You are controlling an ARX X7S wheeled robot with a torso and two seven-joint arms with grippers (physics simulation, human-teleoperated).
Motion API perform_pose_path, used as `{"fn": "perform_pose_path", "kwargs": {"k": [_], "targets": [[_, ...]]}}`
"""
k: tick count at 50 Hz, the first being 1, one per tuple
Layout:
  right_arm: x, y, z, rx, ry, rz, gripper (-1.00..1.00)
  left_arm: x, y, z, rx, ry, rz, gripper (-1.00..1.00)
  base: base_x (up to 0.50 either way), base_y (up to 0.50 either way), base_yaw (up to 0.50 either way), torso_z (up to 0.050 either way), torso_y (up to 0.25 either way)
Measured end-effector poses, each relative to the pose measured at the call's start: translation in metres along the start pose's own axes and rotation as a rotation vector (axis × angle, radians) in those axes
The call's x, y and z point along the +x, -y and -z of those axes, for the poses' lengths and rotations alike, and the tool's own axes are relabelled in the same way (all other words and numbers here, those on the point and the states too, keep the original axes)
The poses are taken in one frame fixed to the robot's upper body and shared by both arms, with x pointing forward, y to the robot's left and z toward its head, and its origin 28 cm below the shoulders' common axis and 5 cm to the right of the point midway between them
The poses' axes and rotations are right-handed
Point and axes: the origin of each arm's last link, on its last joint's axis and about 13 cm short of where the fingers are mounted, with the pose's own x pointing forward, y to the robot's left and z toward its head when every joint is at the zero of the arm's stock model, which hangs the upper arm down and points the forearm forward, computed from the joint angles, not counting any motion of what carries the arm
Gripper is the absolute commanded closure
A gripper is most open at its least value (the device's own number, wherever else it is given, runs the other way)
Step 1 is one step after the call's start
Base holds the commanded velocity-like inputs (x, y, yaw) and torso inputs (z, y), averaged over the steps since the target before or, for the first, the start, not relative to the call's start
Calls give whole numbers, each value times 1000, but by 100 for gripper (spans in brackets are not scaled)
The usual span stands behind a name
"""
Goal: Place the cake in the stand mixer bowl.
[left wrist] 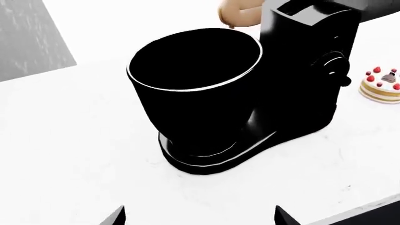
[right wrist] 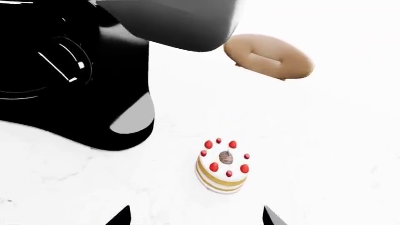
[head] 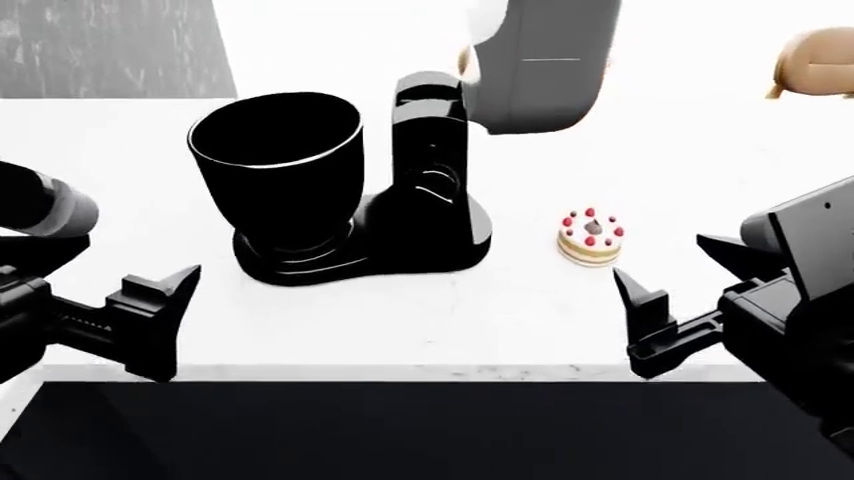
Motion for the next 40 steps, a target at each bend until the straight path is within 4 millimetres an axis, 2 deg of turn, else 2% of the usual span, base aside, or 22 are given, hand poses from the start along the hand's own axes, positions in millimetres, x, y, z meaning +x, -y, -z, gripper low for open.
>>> {"fn": "perform_pose_path", "kwargs": {"k": [7, 21, 40], "targets": [[2, 0, 3, 3, -7, -5, -100, -2, 0, 3, 1, 0, 0, -100, 500, 0, 0, 0, 2], [12, 1, 13, 11, -52, 50, -100, -5, -1, 7, 1, 2, 5, -100, 0, 0, 0, 0, 0], [53, 1, 32, 80, -144, 49, -100, -5, -2, 12, 0, -1, 3, -100, 0, 0, 0, 0, 0]]}}
